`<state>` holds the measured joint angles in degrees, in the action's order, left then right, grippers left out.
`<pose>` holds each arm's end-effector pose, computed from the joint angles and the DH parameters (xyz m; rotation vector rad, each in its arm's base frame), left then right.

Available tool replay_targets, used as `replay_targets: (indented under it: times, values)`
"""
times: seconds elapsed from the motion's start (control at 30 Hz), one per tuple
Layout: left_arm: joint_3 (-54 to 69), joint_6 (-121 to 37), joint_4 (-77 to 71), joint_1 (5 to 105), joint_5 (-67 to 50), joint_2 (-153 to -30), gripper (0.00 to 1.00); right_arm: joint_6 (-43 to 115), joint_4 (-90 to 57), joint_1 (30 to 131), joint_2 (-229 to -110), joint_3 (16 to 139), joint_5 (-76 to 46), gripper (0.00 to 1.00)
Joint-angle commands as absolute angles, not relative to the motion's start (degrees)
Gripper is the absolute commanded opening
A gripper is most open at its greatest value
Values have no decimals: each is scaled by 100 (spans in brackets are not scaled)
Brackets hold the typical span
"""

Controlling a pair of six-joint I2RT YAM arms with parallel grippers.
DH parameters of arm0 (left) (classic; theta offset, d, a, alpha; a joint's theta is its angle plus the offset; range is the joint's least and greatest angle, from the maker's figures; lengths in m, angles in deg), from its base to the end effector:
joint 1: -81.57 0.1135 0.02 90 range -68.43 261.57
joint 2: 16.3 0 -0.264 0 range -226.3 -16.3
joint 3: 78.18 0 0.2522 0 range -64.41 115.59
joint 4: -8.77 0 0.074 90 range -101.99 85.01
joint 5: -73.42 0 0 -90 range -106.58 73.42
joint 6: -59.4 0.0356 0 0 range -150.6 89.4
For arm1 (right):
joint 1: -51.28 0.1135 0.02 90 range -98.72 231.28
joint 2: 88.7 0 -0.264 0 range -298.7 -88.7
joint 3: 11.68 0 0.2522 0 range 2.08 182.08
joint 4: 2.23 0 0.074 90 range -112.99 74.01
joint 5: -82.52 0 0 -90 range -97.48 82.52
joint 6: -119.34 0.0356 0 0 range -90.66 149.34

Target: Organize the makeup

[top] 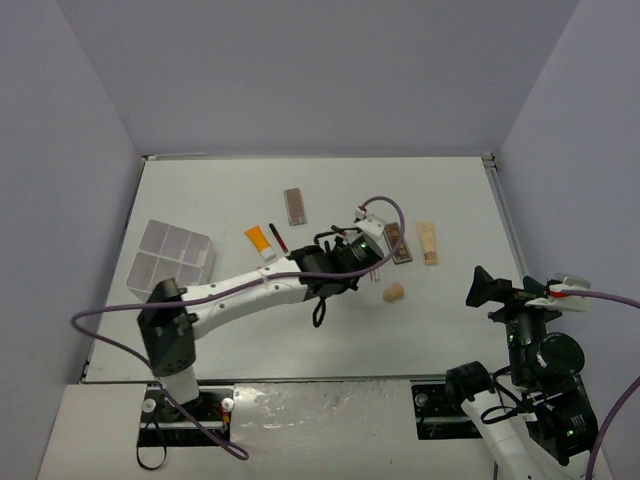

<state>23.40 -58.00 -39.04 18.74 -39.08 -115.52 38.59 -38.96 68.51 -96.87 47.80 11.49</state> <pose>0.1899 -0.3401 0.3083 0.5228 2.2543 -0.3456 0.0230 -0.0050 0.3750 0.1901 1.3188 0.1740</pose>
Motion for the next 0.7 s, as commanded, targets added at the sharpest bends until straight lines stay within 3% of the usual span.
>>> replay_targets:
  times: [0.0,0.33,0.5,0.67]
  values:
    - [1991,-5635,-4356,2762,-3941,-9937,0,3918,-3374,6842,-9749,4831,1072,100]
    - [982,-4951,-4516,6198,-2169,-8587,0,3927,-3374,6881,-9640,4822,1063,100]
    - [802,-4592,-4359,7551,-1259,-8873,0,3918,-3376,6902,-9572,4806,1063,100]
    - [947,-4478,-4183,8114,-568,-9443,0,3918,-3377,6927,-9553,4802,1071,100]
